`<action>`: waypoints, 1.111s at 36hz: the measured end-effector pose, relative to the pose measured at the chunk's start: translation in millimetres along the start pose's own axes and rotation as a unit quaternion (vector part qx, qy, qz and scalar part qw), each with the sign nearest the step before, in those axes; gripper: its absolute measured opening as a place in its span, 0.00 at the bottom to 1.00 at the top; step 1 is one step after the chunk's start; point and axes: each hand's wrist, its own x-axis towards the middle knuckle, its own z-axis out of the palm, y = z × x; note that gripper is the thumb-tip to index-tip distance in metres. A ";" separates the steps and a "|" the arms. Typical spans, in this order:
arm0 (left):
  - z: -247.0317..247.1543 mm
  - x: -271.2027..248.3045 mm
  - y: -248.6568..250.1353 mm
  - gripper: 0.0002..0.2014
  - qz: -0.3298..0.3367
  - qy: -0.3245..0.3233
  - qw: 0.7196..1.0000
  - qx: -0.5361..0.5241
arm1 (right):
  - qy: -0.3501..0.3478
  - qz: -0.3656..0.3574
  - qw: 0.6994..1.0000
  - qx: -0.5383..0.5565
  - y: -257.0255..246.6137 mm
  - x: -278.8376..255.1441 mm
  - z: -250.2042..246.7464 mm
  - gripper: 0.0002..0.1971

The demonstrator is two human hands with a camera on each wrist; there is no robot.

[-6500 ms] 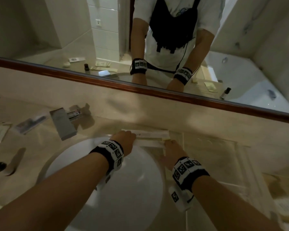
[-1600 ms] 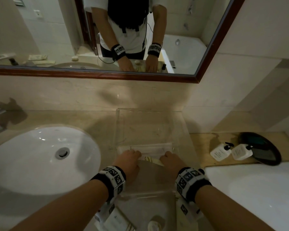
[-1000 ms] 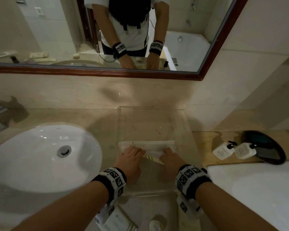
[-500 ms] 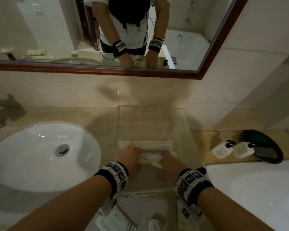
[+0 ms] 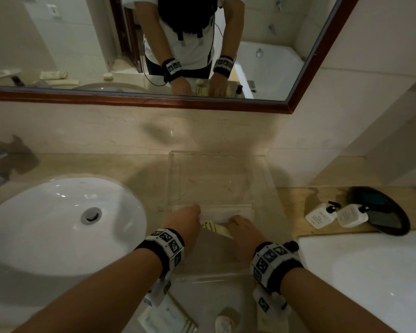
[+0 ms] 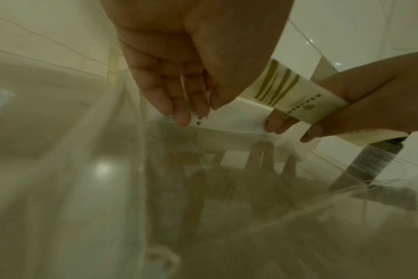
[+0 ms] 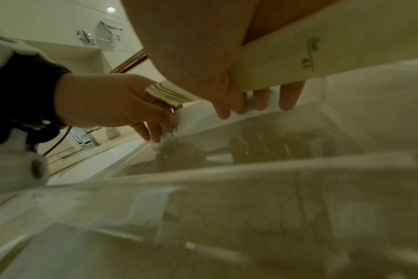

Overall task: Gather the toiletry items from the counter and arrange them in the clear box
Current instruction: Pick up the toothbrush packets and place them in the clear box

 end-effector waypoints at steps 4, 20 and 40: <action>7.6 -9.8 -1.5 0.19 0.020 0.015 0.999 -0.047 | -0.017 0.003 1.000 -0.020 -0.6 5.7 -5.3 0.33; 12.1 -2.9 6.8 0.20 0.060 -0.027 0.996 -0.065 | 0.017 0.039 0.995 -0.095 -9.0 9.0 -13.2 0.28; 5.6 8.4 -6.8 0.09 0.027 -0.007 0.999 0.020 | -0.035 0.023 0.999 -0.029 -3.5 -5.2 -16.9 0.23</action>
